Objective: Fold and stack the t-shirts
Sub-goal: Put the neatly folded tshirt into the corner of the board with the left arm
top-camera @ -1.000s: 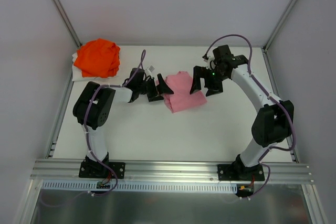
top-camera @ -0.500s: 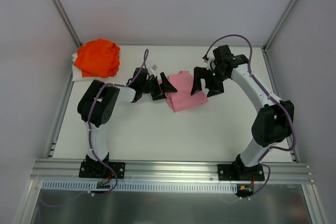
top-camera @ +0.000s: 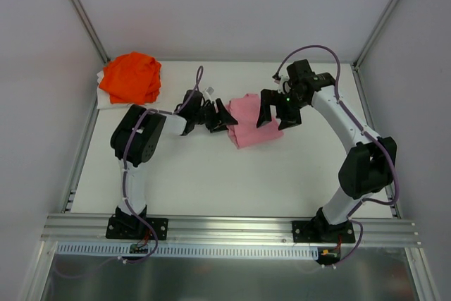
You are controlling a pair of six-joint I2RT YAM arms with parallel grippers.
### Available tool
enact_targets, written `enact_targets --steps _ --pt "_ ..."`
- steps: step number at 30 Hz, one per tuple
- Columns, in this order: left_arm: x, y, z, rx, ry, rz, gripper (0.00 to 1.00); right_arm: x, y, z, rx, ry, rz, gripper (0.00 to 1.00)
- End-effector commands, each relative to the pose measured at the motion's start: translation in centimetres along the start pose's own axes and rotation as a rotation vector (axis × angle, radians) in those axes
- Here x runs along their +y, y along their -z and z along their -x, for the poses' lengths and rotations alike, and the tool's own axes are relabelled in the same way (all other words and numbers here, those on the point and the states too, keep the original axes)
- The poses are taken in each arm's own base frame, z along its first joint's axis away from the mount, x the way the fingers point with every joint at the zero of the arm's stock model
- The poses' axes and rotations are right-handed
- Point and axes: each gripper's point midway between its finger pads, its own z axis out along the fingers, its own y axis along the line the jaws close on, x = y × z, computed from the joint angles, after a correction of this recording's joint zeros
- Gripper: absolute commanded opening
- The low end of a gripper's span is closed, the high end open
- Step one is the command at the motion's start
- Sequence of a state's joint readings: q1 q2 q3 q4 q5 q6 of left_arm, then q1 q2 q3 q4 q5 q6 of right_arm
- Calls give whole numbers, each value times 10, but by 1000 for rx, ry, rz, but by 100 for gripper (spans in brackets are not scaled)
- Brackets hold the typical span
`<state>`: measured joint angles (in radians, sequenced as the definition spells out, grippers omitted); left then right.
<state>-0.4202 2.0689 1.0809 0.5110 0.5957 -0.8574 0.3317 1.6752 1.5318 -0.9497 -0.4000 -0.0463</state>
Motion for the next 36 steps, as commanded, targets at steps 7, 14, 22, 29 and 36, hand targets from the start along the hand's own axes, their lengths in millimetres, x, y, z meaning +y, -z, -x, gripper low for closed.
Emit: enact_targets --steps 7,14,22,29,36 --pt "36 -13 -16 48 51 129 0 11 26 3 -58 41 9 99" --pt "30 -16 -8 53 32 133 0 11 26 1 -53 40 10 100" --pt "9 15 20 56 -145 214 0 14 23 6 -69 37 24 100" --pt "4 55 44 5 -224 302 0 16 20 12 -88 33 44 99" --pt "5 88 64 -47 -256 404 0 19 19 15 -101 38 60 99"
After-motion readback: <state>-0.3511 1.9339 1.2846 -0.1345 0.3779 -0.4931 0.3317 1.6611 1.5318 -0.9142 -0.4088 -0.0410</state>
